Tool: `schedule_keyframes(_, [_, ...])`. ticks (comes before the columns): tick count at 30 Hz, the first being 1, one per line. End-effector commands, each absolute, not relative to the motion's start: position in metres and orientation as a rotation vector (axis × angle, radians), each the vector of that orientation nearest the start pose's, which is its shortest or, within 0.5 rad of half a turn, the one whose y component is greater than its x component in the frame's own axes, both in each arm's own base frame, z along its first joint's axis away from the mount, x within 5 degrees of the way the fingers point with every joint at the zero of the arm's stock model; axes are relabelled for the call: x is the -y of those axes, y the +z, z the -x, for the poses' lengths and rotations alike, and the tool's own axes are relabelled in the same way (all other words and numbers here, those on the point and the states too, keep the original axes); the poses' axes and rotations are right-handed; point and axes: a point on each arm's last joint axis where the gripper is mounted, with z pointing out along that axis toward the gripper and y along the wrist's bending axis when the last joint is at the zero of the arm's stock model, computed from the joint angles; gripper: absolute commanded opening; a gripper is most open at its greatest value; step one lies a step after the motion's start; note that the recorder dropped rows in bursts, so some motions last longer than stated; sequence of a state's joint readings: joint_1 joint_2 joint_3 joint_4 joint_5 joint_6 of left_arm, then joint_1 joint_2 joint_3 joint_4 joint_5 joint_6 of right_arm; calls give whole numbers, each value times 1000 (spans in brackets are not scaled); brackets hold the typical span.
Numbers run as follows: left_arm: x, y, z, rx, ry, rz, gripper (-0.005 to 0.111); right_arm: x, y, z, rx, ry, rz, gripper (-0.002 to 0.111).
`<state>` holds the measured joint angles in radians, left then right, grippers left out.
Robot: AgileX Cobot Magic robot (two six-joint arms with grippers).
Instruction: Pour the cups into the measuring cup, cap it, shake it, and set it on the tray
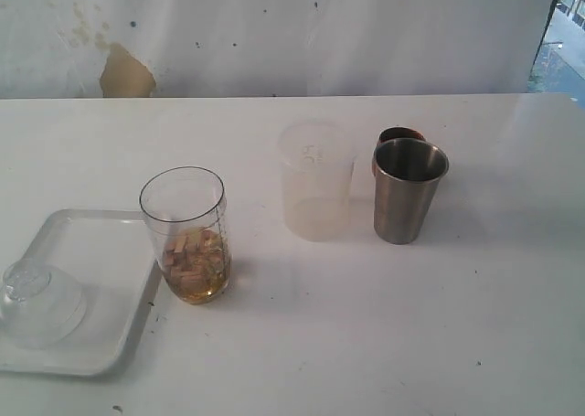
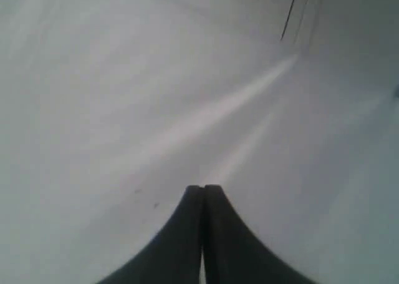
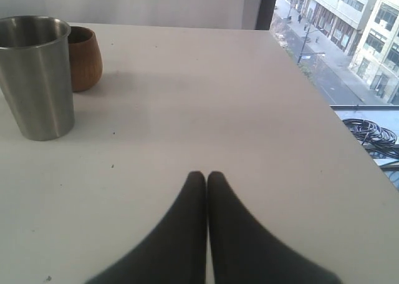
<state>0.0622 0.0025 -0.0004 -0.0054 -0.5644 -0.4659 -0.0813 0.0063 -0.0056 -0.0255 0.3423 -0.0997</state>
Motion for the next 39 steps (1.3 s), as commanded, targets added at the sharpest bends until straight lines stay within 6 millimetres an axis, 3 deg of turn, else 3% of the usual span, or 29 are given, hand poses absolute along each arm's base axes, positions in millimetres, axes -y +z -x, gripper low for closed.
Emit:
schedule_keyframes(1, [-2, 292, -20, -657, -546, 245, 0, 6, 183, -53, -1826, -164, 34, 0])
schedule_keyframes(6, [2, 366, -25, -792, -366, 157, 0, 6, 183, -53, -1826, -152, 18, 0])
schedule_keyframes(9, [2, 407, -43, -881, -296, 133, 0, 6, 183, -53, -1826, -153, 20, 0])
schedule_keyframes(11, [1, 426, -64, -966, -237, 123, 0, 6, 183, -53, -1826, -153, 20, 0])
schedule_keyframes(15, [-4, 439, -115, -1182, 26, 13, 0, 6, 183, -53, -1826, -153, 20, 0])
schedule_keyframes(19, [-11, 426, -171, -1462, 120, -9, 0, 6, 183, -53, -1826, -153, 20, 0])
schedule_keyframes(24, [-25, 384, -233, -1950, 286, -42, 0, 6, 183, -53, -1826, -153, 20, 0])
schedule_keyframes(27, [-36, 365, -251, -2249, 401, -21, 0, 6, 183, -53, -1826, -153, 20, 0])
schedule_keyframes(31, [-37, 346, -266, -2587, 382, 11, 0, 6, 183, -53, -1826, -153, 20, 0])
schedule_keyframes(36, [-18, 314, -279, -2794, 104, -226, 2, 6, 183, -53, -1826, -153, 20, 0])
schedule_keyframes(39, [-9, 289, -280, -2817, -37, -348, 18, 6, 183, -53, -1826, -153, 20, 0])
